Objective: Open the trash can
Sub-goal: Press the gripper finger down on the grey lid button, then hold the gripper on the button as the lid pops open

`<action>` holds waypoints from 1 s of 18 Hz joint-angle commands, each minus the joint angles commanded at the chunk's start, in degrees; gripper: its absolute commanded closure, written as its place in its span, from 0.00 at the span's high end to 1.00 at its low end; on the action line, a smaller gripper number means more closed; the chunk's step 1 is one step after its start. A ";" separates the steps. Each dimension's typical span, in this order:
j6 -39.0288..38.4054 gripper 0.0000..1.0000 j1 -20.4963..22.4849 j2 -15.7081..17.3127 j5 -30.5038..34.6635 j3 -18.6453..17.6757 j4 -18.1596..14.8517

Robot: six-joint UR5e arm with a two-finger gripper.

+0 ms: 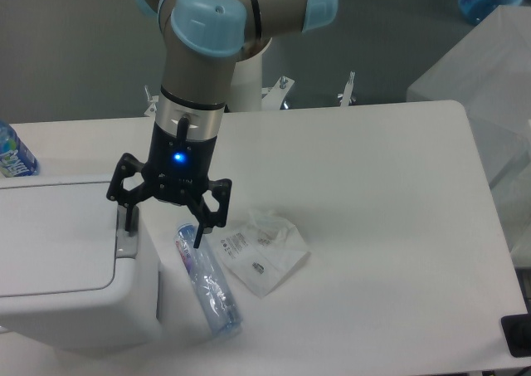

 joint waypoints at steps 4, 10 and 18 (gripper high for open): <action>0.00 1.00 0.09 -0.09 0.00 0.00 0.00; 0.00 1.00 0.00 -0.18 1.06 0.00 0.09; 0.96 1.00 0.26 0.53 1.05 4.21 0.09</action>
